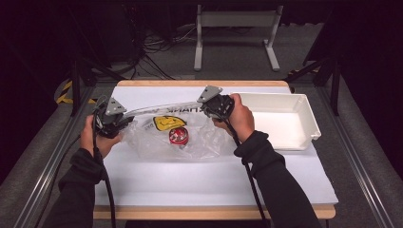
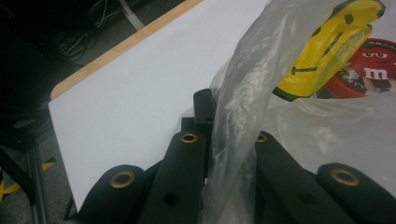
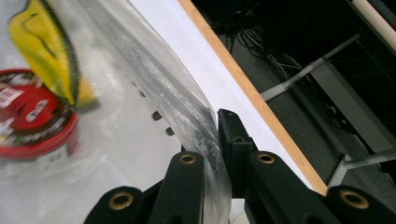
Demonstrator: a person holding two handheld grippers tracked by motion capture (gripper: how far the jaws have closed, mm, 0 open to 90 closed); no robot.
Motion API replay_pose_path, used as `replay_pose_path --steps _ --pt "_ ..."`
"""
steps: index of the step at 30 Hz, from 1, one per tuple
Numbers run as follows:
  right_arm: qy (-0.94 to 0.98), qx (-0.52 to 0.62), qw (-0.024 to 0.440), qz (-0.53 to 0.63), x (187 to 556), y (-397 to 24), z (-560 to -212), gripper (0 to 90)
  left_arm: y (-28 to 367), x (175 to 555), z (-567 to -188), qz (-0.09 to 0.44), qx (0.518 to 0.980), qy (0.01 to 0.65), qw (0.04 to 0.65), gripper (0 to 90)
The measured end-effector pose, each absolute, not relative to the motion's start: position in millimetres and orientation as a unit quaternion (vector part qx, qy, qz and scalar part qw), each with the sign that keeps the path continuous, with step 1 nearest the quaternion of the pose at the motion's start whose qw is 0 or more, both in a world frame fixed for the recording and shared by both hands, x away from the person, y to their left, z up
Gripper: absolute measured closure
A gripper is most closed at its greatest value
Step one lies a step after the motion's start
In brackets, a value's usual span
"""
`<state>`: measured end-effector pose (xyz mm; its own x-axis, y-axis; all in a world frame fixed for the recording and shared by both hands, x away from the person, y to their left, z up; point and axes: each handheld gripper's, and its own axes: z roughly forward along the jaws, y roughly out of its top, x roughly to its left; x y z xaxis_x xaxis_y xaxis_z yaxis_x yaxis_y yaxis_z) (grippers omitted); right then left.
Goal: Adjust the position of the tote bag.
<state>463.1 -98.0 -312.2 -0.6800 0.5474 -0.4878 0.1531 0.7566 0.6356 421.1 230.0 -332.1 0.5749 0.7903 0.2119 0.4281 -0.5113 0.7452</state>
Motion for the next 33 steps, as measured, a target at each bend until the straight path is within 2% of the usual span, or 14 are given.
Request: replay_pose_path --steps 6,13,14,19,20,22,26,28,33 --pt "0.871 0.206 0.357 0.266 482 -88 -311 87.9 234 433 -328 0.272 0.823 0.373 0.332 89.9" --pt "0.878 0.215 0.344 0.253 497 -85 -315 88.1 239 442 -332 0.252 0.829 0.375 0.330 89.7" --pt "0.879 0.223 0.342 0.247 500 -84 -319 82.1 237 444 -338 0.248 0.833 0.373 0.324 89.7" --pt "0.876 0.238 0.328 0.260 504 -91 -323 67.2 234 444 -344 0.243 0.834 0.377 0.321 89.9" --pt "0.876 0.239 0.316 0.275 504 -94 -322 63.3 234 445 -345 0.242 0.834 0.377 0.321 89.9" --pt "0.873 0.243 0.299 0.298 504 -100 -320 61.4 234 445 -345 0.241 0.834 0.379 0.320 89.9" --pt "0.865 0.255 0.262 0.345 503 -111 -313 48.7 233 447 -346 0.242 0.830 0.387 0.320 90.0" --pt "0.864 0.259 0.254 0.349 502 -112 -311 45.5 233 448 -346 0.240 0.830 0.391 0.318 90.0" --pt "0.858 0.244 0.253 0.375 492 -107 -302 26.6 228 452 -349 0.236 0.826 0.398 0.323 90.0"
